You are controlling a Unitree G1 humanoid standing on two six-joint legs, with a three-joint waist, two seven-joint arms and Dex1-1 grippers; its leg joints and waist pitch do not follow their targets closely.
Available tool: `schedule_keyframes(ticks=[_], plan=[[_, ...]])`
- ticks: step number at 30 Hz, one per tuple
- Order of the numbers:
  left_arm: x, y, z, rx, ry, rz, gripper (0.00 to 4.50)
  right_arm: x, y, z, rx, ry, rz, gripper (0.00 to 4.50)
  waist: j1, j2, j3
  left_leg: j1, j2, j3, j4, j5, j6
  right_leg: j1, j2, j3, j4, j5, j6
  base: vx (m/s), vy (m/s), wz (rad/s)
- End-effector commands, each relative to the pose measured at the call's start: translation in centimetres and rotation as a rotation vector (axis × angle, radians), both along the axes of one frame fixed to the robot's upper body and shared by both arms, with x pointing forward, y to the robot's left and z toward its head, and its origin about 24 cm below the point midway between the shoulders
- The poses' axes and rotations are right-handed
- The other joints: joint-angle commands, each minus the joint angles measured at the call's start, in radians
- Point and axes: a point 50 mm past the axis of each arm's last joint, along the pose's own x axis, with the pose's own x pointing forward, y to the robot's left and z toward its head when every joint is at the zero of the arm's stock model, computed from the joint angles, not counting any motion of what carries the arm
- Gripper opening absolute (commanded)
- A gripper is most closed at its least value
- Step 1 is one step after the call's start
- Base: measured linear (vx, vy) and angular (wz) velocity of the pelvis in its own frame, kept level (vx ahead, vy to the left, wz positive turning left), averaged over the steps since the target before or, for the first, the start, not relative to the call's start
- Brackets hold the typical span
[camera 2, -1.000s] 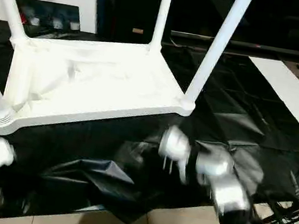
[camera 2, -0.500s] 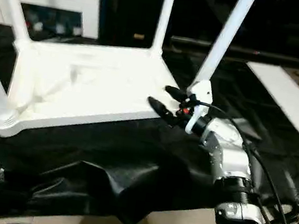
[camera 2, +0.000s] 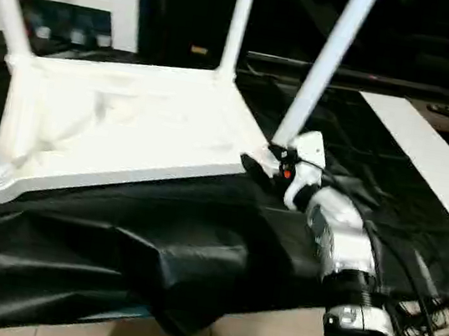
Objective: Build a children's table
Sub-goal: Rotate table base
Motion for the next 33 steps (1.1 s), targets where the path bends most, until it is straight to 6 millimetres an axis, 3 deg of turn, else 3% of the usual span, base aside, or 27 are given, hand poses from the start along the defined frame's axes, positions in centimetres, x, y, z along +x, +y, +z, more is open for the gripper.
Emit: schedule_keyframes(ticks=[1, 3, 4, 6, 8, 9, 13, 14, 15, 20, 22, 23, 24, 28, 31, 33], plan=[[0.9, 0.4, -0.3, 0.059, -0.019, 0.056, 4.50, -0.1, -0.5, -0.2, -0.026, 0.000, -0.019, 3.70, -0.005, 0.037, -0.033, 0.034, 0.041, -0.026, -0.083, -0.558, -0.048, 0.000, -0.071, 0.051, -0.099, -0.472, -0.110, 0.000, 0.000, 0.00], [3.5, 0.0, -0.5, 0.059, -0.107, 0.086, 4.50, -0.1, -0.3, -0.6, -0.054, 0.013, -0.025, 3.70, 0.001, 0.037, -0.037, 0.034, 0.041, -0.023, -0.082, -0.521, -0.046, 0.002, -0.074, 0.054, -0.094, -0.441, -0.115, 0.000, 0.000, 0.00], [4.5, -0.8, -0.5, 0.039, -0.131, 0.059, 4.50, -0.1, -0.3, -0.7, -0.062, 0.018, -0.038, 3.70, 0.004, 0.038, -0.041, 0.029, 0.042, -0.024, -0.083, -0.486, -0.050, 0.010, -0.079, 0.055, -0.087, -0.407, -0.128, 0.000, 0.000, 0.00], [5.3, -1.5, -0.6, 0.012, -0.148, 0.033, 4.50, -0.1, -0.4, -0.8, -0.070, 0.019, -0.055, 3.70, 0.008, 0.035, -0.045, 0.022, 0.042, -0.020, -0.082, -0.438, -0.056, 0.019, -0.082, 0.056, -0.077, -0.342, -0.153, 0.000, 0.000, 0.00], [6.8, -3.0, -0.6, -0.030, -0.181, -0.001, 4.50, 0.0, -0.6, -1.1, -0.075, 0.030, -0.101, 3.70, 0.007, 0.032, -0.047, 0.021, 0.042, -0.019, -0.081, -0.419, -0.059, 0.023, -0.082, 0.055, -0.076, -0.341, -0.153, 0.000, 0.000, 0.00], [8.0, -4.3, -0.6, -0.054, -0.214, -0.029, 4.50, 0.0, -0.9, -1.4, -0.079, 0.044, -0.142, 3.70, 0.008, 0.035, -0.048, 0.025, 0.041, -0.016, -0.076, -0.411, -0.060, 0.018, -0.082, 0.056, -0.077, -0.337, -0.158, 0.000, 0.000, 0.00], [10.0, -5.3, -1.0, -0.033, -0.243, -0.004, 4.50, -0.2, -1.1, -2.0, -0.096, 0.058, -0.174, 3.70, 0.012, 0.032, -0.051, 0.023, 0.039, -0.015, -0.072, -0.392, -0.053, 0.021, -0.080, 0.055, -0.077, -0.333, -0.149, 0.000, 0.000, 0.00], [10.7, -5.2, -1.0, -0.019, -0.255, 0.013, 4.50, -0.4, -0.9, -2.2, -0.097, 0.060, -0.172, 3.70, 0.013, 0.051, -0.053, 0.019, 0.038, -0.018, -0.073, -0.379, -0.057, 0.026, -0.080, 0.054, -0.072, -0.315, -0.147, 0.000, 0.000, 0.00], [10.7, -5.2, -1.0, -0.019, -0.256, 0.013, 4.50, -0.4, -0.9, -2.2, -0.097, 0.060, -0.172, 3.70, 0.010, 0.041, -0.055, 0.019, 0.037, -0.015, -0.073, -0.372, -0.054, 0.027, -0.076, 0.053, -0.076, -0.302, -0.142, 0.000, 0.000, 0.00], [11.8, -5.9, -0.7, -0.090, -0.288, 0.009, 4.50, -0.7, -0.6, -3.1, -0.111, 0.104, -0.174, 3.70, 0.008, 0.035, -0.058, 0.013, 0.039, -0.014, -0.071, -0.329, -0.050, 0.034, -0.078, 0.051, -0.063, -0.228, -0.176, 0.000, 0.000, 0.00], [12.0, -6.7, -0.8, -0.127, -0.285, -0.034, 4.50, -0.7, -0.6, -3.8, -0.143, 0.136, -0.186, 3.70, 0.009, 0.041, -0.056, 0.014, 0.039, -0.012, -0.069, -0.315, -0.047, 0.032, -0.081, 0.052, -0.064, -0.236, -0.188, 0.000, 0.000, 0.00], [11.9, -8.0, -0.7, -0.185, -0.270, -0.118, 4.50, -0.6, -0.4, -4.2, -0.156, 0.156, -0.199, 3.70, 0.009, 0.038, -0.055, 0.012, 0.039, -0.011, -0.069, -0.315, -0.047, 0.032, -0.081, 0.052, -0.065, -0.239, -0.188, 0.000, 0.000, 0.00], [11.7, -8.6, -0.7, -0.216, -0.260, -0.167, 4.50, -0.5, -0.3, -4.4, -0.154, 0.164, -0.204, 3.70, 0.010, 0.047, -0.056, 0.015, 0.041, -0.012, -0.069, -0.325, -0.055, 0.030, -0.083, 0.052, -0.063, -0.246, -0.197, 0.000, 0.000, 0.00], [9.5, -11.5, 0.6, -0.387, -0.197, -0.428, 4.50, 0.3, 0.9, -4.6, -0.158, 0.172, -0.216, 3.70, 0.011, 0.045, -0.054, 0.017, 0.044, -0.010, -0.067, -0.375, -0.066, 0.023, -0.084, 0.052, -0.056, -0.268, -0.217, 0.000, 0.000, 0.00], [8.9, -11.9, 0.8, -0.398, -0.177, -0.465, 4.50, 0.5, 1.2, -4.6, -0.159, 0.175, -0.212, 3.70, 0.010, 0.043, -0.048, 0.016, 0.042, -0.010, -0.071, -0.390, -0.061, 0.023, -0.077, 0.051, -0.063, -0.300, -0.198, 0.000, 0.000, 0.00], [7.4, -12.7, 1.5, -0.420, -0.128, -0.550, 4.50, 0.9, 2.2, -4.7, -0.169, 0.187, -0.202, 3.70, 0.010, 0.029, -0.045, 0.015, 0.042, -0.010, -0.070, -0.392, -0.059, 0.022, -0.080, 0.053, -0.065, -0.355, -0.174, 0.000, 0.000, 0.00]])
